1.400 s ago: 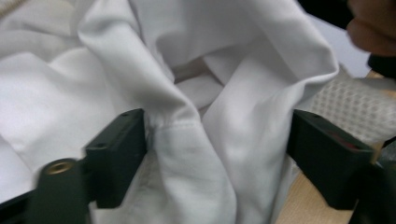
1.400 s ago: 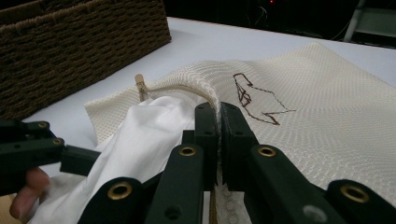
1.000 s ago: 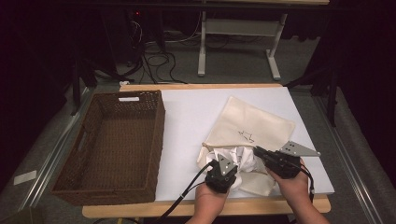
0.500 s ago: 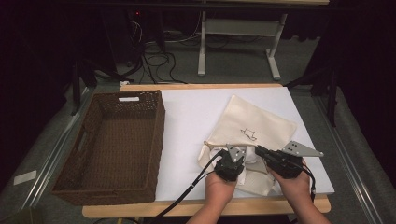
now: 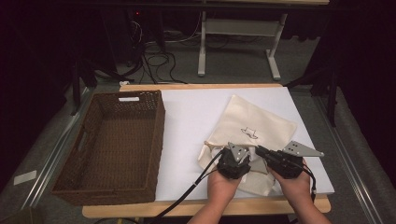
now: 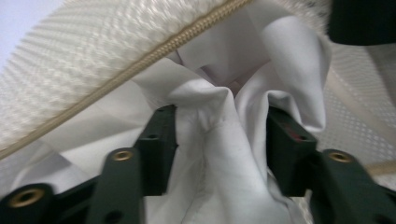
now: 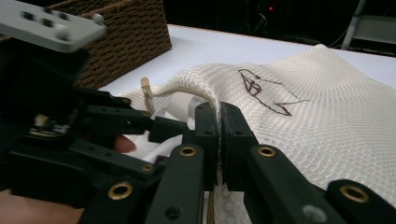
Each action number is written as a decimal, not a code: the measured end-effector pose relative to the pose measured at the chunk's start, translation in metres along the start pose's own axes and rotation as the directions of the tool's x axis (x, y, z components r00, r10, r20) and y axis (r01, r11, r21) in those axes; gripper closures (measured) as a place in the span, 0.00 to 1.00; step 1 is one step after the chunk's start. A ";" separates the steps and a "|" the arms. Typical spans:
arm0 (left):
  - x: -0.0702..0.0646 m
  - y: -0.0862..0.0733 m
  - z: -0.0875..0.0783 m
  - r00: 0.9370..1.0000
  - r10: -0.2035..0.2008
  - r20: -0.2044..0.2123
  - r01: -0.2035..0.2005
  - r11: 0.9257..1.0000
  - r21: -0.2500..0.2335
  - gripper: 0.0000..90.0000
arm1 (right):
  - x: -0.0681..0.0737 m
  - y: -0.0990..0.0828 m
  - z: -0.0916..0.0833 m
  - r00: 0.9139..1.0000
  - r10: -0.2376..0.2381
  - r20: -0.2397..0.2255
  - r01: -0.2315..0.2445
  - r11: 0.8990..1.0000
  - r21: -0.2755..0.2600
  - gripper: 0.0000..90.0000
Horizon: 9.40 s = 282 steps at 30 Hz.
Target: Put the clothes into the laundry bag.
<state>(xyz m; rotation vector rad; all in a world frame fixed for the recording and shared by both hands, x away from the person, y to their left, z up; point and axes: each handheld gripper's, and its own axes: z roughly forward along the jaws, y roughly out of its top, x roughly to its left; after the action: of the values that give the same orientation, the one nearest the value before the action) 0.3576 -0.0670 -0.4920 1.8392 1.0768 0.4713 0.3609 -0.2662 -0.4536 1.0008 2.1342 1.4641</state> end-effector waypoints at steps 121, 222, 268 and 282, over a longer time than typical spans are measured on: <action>-0.006 0.003 0.003 0.997 0.017 0.073 -0.015 1.000 -0.026 0.39 | -0.003 0.001 -0.005 1.000 0.006 0.002 -0.006 1.000 -0.018 0.97; 0.084 -0.045 -0.064 0.998 -0.013 -0.055 0.014 1.000 0.024 0.40 | -0.042 -0.059 -0.036 0.972 0.031 0.231 -0.103 0.947 0.305 0.98; 0.060 -0.057 -0.068 1.000 0.015 0.022 -0.018 0.993 0.119 0.87 | -0.082 -0.042 -0.015 0.964 0.048 0.261 -0.120 0.955 0.270 0.98; 0.057 -0.057 -0.072 0.999 0.034 0.020 -0.036 0.995 0.092 0.68 | -0.080 -0.045 -0.026 0.960 0.059 0.272 -0.128 0.961 0.246 0.84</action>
<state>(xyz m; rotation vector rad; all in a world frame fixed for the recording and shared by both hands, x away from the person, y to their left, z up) 0.3115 0.0291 -0.5111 1.9422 1.0712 0.4308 0.3833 -0.3502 -0.4918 1.3273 2.1421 1.0329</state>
